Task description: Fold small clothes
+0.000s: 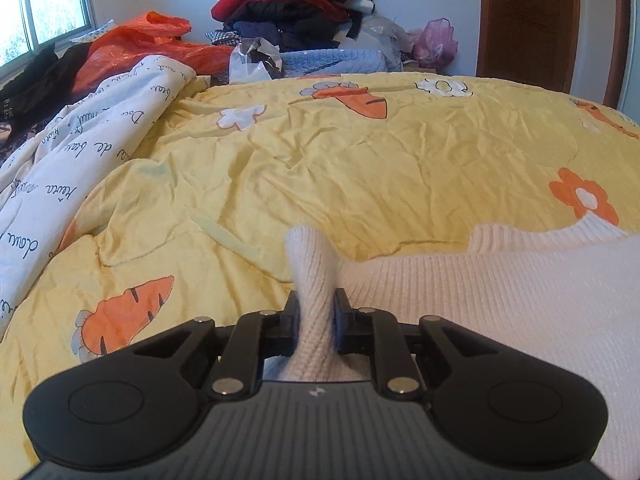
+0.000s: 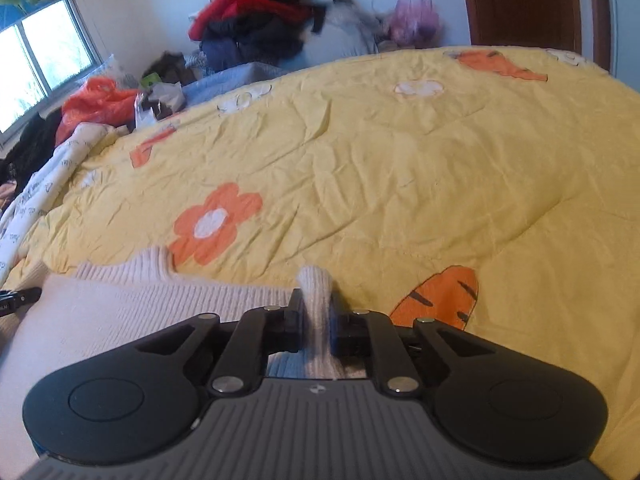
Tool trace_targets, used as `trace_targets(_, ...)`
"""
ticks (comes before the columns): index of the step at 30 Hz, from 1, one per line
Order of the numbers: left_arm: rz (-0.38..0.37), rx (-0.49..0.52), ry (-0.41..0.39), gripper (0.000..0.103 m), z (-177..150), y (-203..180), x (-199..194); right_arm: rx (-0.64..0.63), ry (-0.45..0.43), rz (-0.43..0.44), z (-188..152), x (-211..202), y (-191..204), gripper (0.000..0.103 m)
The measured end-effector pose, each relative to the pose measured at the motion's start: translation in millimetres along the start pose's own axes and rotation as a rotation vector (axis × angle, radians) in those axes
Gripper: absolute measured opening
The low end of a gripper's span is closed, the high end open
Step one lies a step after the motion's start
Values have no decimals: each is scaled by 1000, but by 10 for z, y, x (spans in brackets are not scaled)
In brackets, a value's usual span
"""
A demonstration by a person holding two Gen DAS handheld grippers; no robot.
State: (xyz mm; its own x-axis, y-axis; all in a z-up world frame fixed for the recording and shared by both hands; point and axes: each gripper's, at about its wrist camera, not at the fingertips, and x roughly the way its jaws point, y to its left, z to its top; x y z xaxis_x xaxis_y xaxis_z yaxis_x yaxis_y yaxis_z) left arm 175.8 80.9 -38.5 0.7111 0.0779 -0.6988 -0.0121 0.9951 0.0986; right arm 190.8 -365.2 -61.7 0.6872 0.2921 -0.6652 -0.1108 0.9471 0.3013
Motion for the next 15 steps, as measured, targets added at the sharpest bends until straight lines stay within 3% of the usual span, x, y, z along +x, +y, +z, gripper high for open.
trace_targets(3,11,3,-26,27,-13,22,-129,-3,-10,-47,-14,-37,41,35)
trace_targets(4,21,-2,-42,32,-26,44,-223,-9,-5,-77,-4,-67,61,51)
trace_targets(5,33,-13,-63,38,-49,76,-350,-16,-8,-104,7,-120,81,57)
trace_targets(8,52,-94,-156,61,-180,179,-802,-66,-119,-150,-11,-455,217,57)
trace_targets(10,-19,-151,-214,63,-298,191,-1045,-75,-197,-113,-75,-696,371,57)
trace_targets(13,-132,-176,-165,63,-363,60,-1062,-117,-205,5,-247,-772,681,65)
trace_targets(15,-171,-199,-100,63,-397,-7,-877,-177,-158,21,-368,-642,878,65)
